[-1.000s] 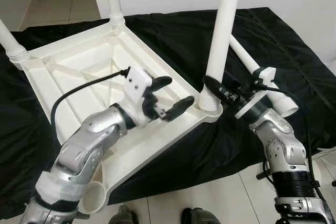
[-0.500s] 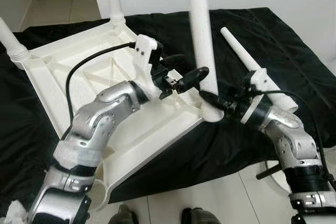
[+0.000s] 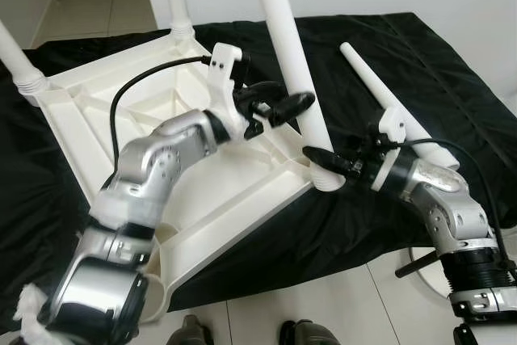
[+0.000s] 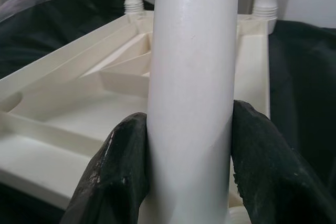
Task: Building children table
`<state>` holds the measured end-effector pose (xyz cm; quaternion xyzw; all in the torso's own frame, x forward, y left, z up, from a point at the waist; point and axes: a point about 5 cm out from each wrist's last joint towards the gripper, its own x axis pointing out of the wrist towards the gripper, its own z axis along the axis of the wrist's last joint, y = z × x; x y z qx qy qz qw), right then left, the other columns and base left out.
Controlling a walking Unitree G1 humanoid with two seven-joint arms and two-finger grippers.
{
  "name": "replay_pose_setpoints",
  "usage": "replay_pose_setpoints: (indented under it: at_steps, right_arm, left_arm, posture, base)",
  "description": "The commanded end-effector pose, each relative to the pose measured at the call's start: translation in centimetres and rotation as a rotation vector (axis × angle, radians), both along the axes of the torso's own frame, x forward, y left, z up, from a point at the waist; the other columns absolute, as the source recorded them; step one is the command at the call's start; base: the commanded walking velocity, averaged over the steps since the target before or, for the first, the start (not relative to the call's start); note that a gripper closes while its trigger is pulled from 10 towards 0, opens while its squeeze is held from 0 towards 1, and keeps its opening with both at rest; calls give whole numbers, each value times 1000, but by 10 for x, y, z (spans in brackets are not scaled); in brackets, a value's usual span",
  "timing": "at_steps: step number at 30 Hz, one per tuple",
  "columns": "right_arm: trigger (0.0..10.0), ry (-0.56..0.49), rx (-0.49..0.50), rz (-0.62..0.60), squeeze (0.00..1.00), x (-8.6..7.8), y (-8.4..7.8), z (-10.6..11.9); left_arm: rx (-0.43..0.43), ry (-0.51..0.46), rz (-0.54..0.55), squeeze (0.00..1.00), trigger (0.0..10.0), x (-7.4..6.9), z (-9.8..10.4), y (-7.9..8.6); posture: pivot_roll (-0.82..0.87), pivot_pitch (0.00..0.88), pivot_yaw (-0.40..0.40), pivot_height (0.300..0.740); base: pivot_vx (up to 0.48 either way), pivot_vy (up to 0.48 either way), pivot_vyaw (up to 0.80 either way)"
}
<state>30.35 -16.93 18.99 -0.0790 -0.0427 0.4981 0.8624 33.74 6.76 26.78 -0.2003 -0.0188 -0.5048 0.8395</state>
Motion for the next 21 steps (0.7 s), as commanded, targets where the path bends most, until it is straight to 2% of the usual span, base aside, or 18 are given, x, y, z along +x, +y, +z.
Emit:
replay_pose_setpoints:
  at_steps: [1, 4, 5, 7, 12, 13, 14, 15, 21]
  right_arm:
    - [10000, -2, -32, 14, 0, -2, -1, -3]
    - [10000, -2, -36, 16, 0, -3, -1, -4]
    - [10000, 2, -58, 24, 0, -5, -4, -8]
    - [10000, 9, -66, 28, 0, -7, -6, -9]
    - [10000, 10, -70, 27, 0, -8, -8, -10]
    - [10000, 10, -71, 26, 0, -9, -8, -11]
    - [10000, 10, -71, 26, 0, -9, -8, -11]
    - [10000, 7, -76, 25, 0, -9, -8, -12]
    - [10000, 5, -81, 23, 0, -9, -9, -12]
  left_arm:
    - [-59, 2, -103, 0, 10000, -2, 4, 1]
    - [-80, 14, -104, 0, 10000, 1, 7, 3]
    - [-139, 48, -114, 0, 10000, 7, 15, 8]
    - [-172, 62, -121, 0, 10000, 10, 20, 11]
    - [-209, 82, -140, 0, 10000, 12, 24, 13]
    - [-236, 93, -154, 0, 3412, 12, 26, 14]
    - [-254, 102, -164, 0, 3412, 13, 28, 14]
    - [-265, 101, -177, 0, 0, 12, 28, 15]
    - [-262, 95, -207, 0, 0, 9, 30, 12]
  posture:
    - [-94, 109, 43, 740]
    - [-95, 112, 45, 740]
    - [-95, 114, 49, 740]
    - [-96, 114, 51, 740]
    - [-98, 113, 53, 740]
    - [-99, 111, 57, 740]
    - [-99, 111, 57, 740]
    - [-100, 111, 58, 740]
    - [-101, 108, 60, 740]
  base:
    - [0, 0, 0]
    - [0, 0, 0]
    - [0, 0, 0]
    - [0, 0, 0]
    - [0, 0, 0]
    - [0, 0, 0]
    - [0, 0, 0]
    - [0, 0, 0]
    - [0, 0, 0]
